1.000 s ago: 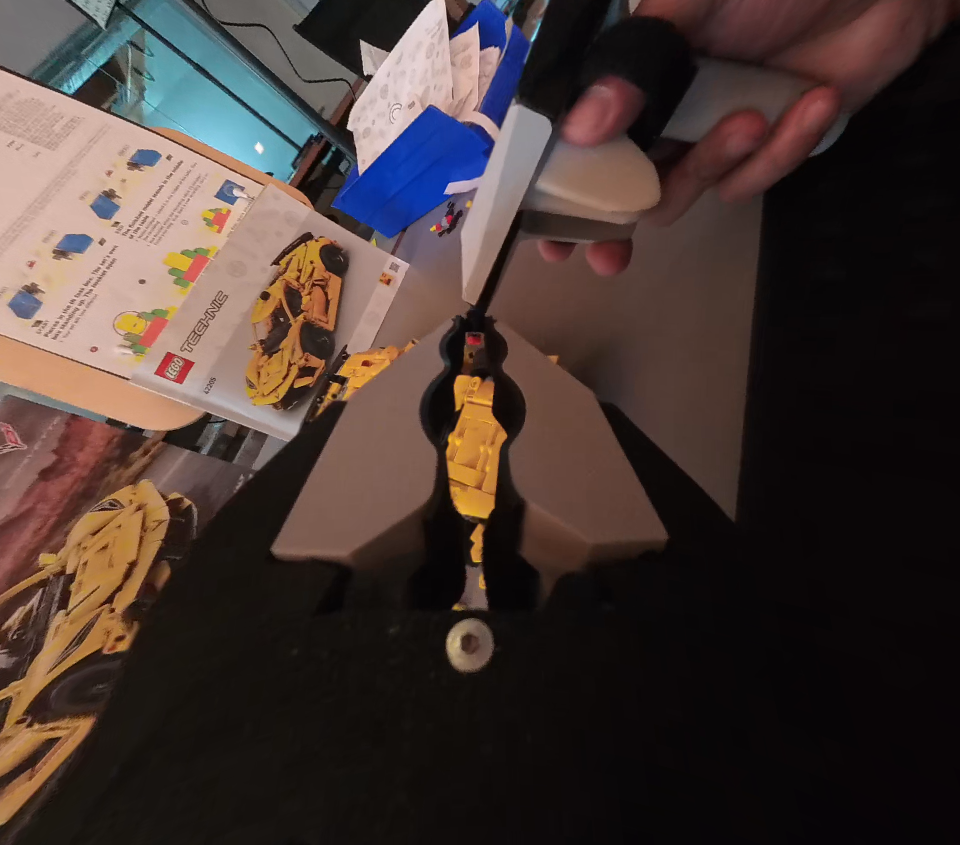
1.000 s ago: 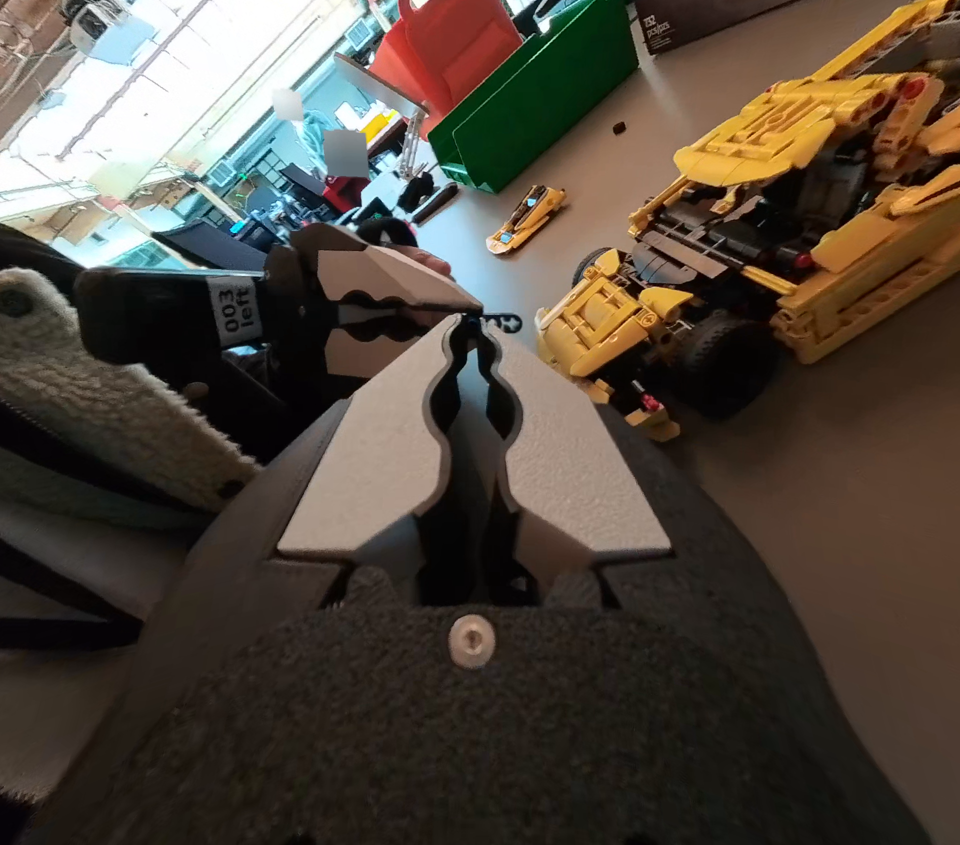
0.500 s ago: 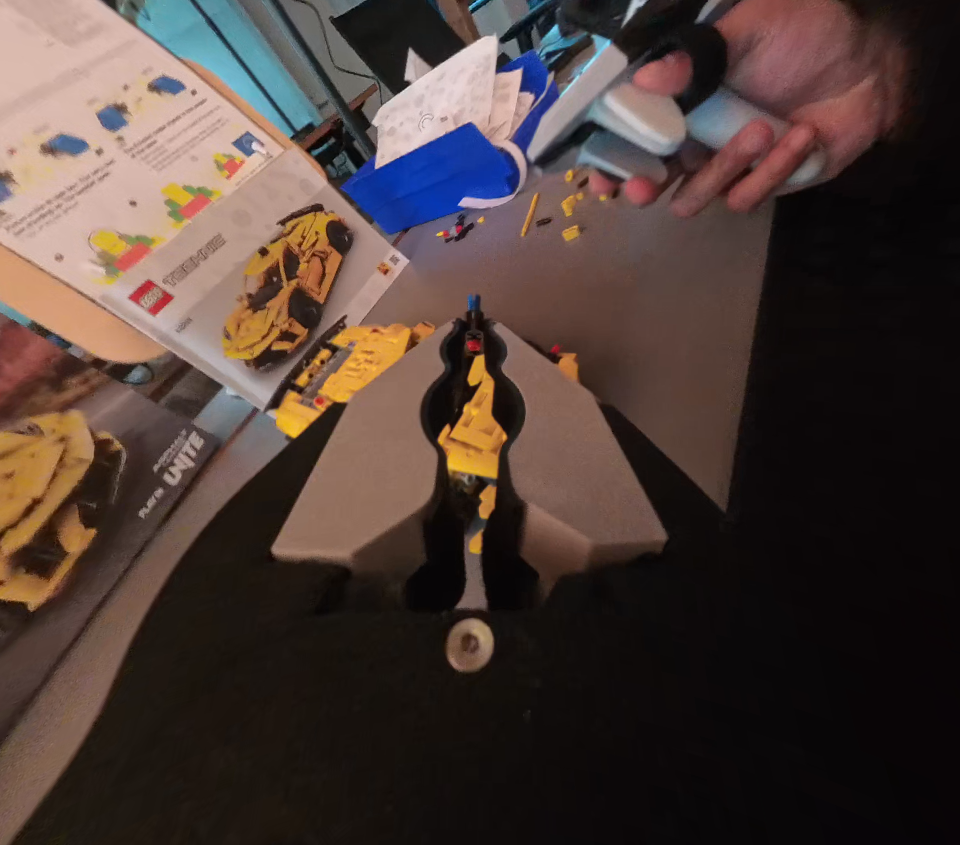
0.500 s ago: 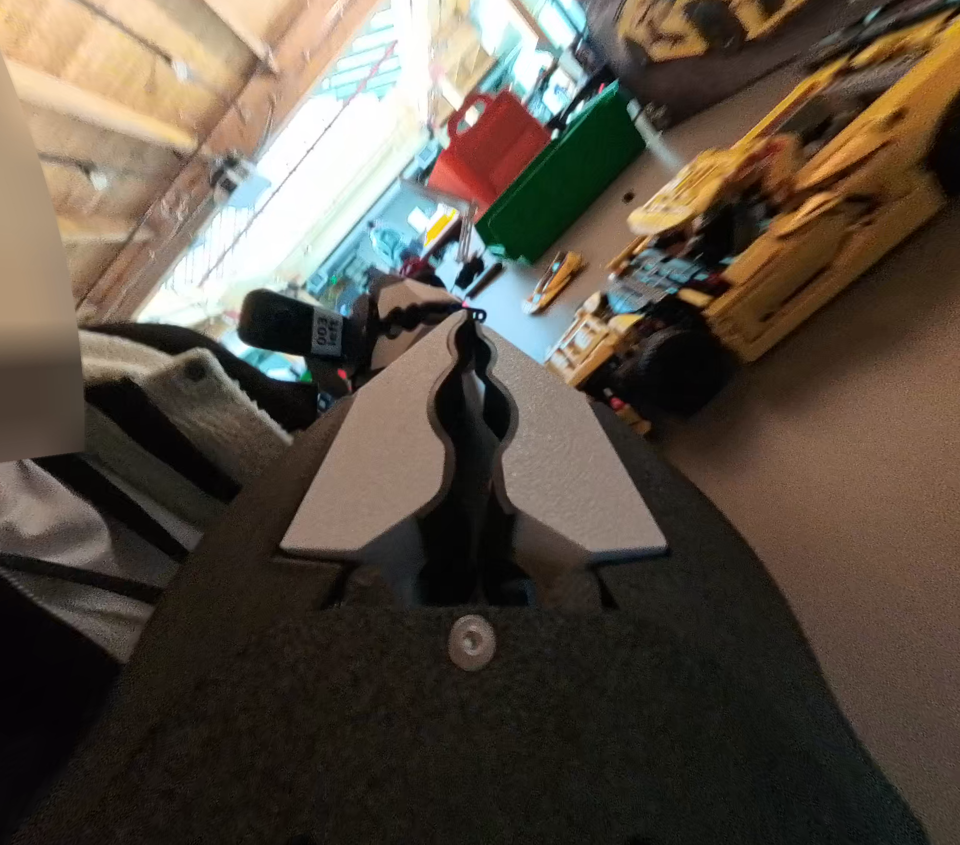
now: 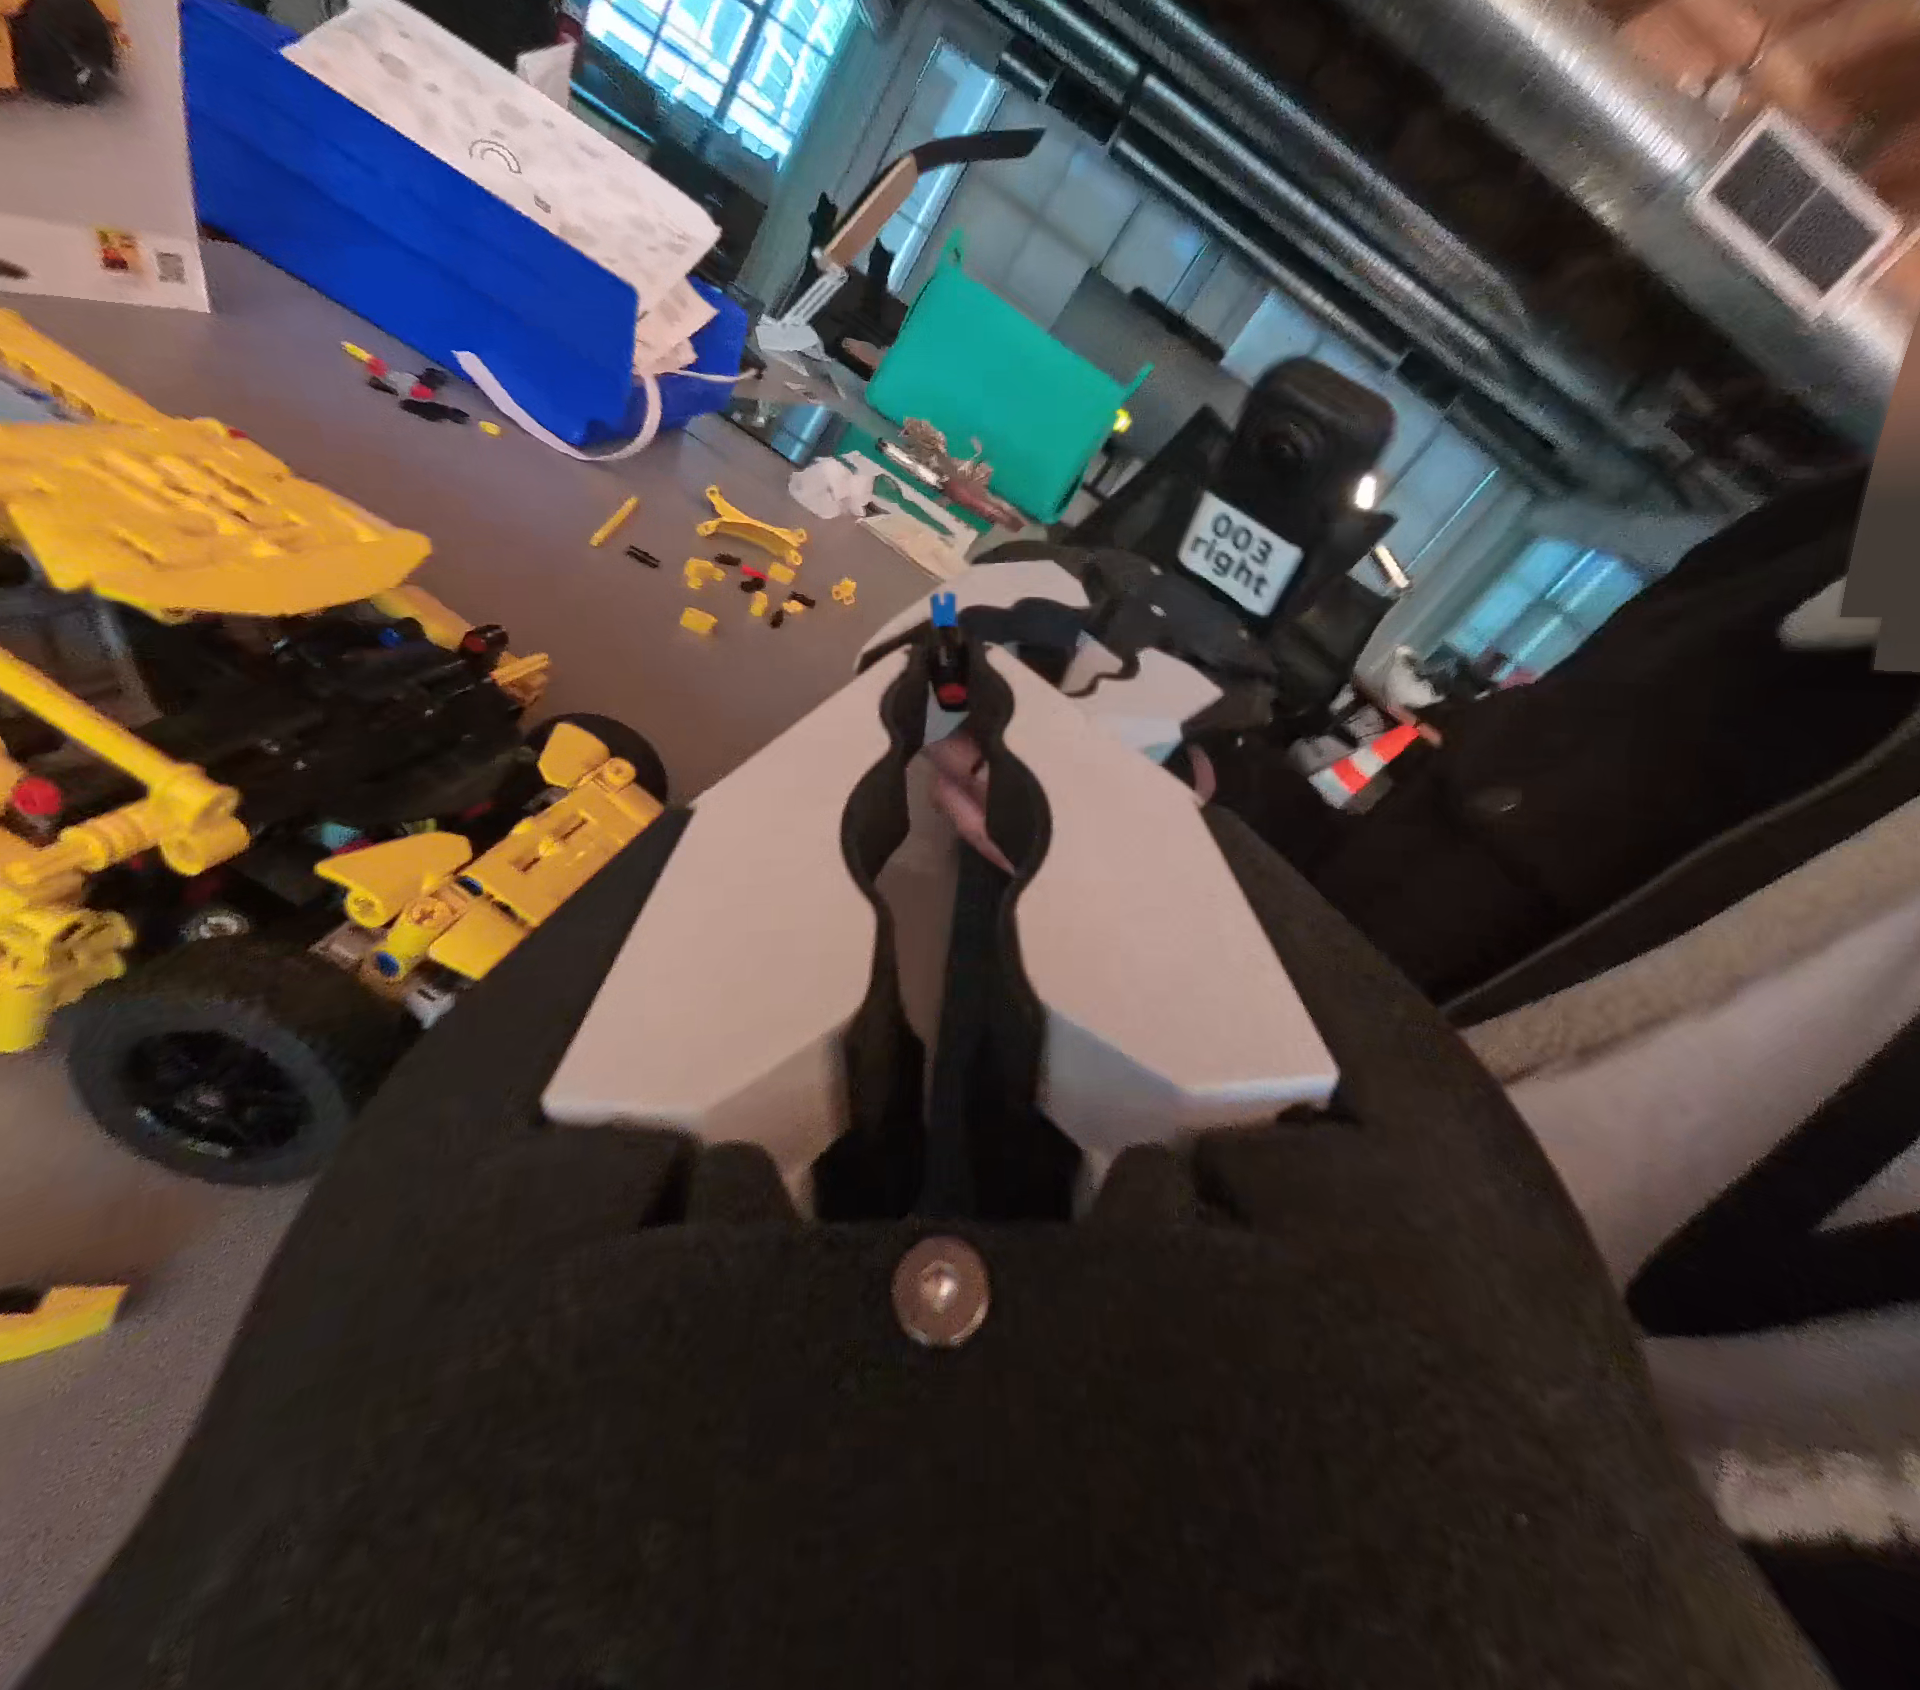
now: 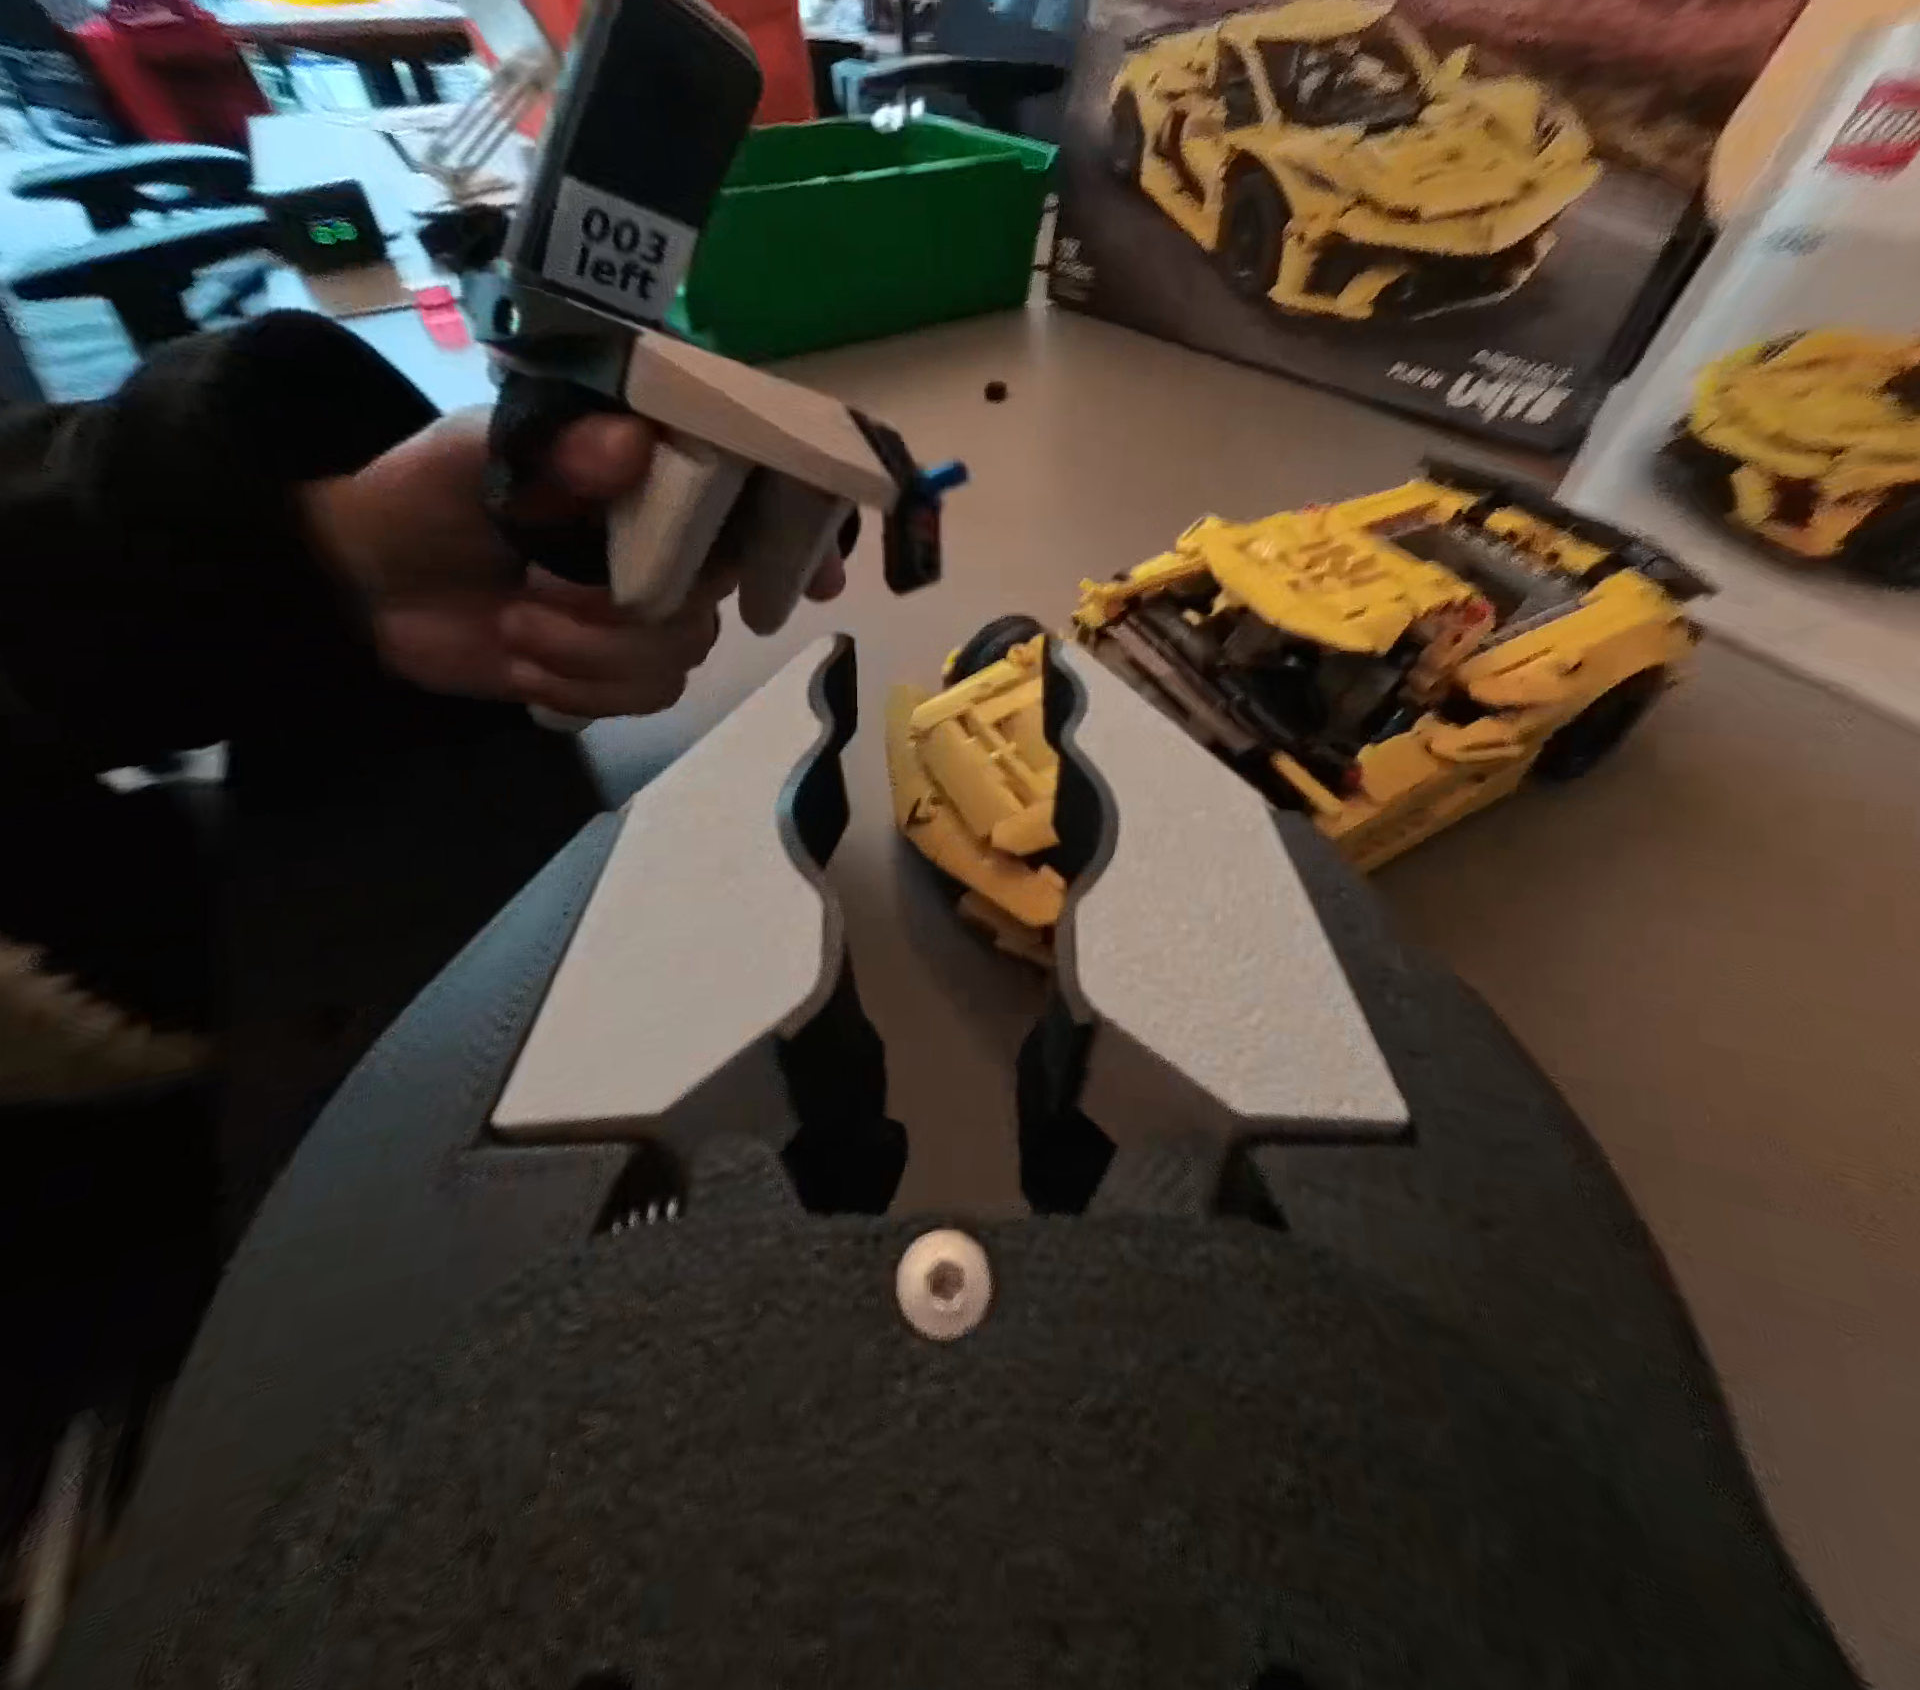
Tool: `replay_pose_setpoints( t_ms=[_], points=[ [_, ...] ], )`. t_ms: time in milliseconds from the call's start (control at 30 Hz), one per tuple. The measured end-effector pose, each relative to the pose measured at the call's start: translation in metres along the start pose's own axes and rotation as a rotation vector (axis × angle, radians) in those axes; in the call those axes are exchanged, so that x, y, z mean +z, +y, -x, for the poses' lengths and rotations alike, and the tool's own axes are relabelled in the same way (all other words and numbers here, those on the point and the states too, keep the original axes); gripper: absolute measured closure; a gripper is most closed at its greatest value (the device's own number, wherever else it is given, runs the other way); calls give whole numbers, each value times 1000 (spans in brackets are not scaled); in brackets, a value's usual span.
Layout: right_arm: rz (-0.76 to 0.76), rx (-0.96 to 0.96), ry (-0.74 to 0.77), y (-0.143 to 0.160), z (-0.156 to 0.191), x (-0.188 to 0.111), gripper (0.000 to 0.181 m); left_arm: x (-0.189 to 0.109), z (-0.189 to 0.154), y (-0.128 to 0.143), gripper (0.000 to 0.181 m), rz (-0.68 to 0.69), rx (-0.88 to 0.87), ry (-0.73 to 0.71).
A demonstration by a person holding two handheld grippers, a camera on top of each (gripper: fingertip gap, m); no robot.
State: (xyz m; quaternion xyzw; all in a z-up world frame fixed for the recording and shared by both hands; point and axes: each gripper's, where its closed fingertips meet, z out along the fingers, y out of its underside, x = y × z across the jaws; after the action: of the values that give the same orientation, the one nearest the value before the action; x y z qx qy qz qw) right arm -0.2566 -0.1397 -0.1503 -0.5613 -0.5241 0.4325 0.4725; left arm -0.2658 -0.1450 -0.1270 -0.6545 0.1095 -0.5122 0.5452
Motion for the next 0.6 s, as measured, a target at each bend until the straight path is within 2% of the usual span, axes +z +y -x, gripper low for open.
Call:
replay_pose_setpoints(
  t_ms=[100,200,333,500,600],
  points=[
    [-45,-168,184,-15,-4,3,148,-1,7,0,174,-15,-69,-8],
    [-38,-325,301,-19,-5,5,158,-1,14,1,174,-23,-119,-29],
    [5,-310,275,-9,-1,11,160,-1,15,1,174,-41,-189,0],
    [-16,-291,207,-9,6,12,159,0,11,1,174,-38,-199,26],
    [-32,-285,190,-10,6,9,166,1,6,3,174,-27,-212,66]
  ],
)
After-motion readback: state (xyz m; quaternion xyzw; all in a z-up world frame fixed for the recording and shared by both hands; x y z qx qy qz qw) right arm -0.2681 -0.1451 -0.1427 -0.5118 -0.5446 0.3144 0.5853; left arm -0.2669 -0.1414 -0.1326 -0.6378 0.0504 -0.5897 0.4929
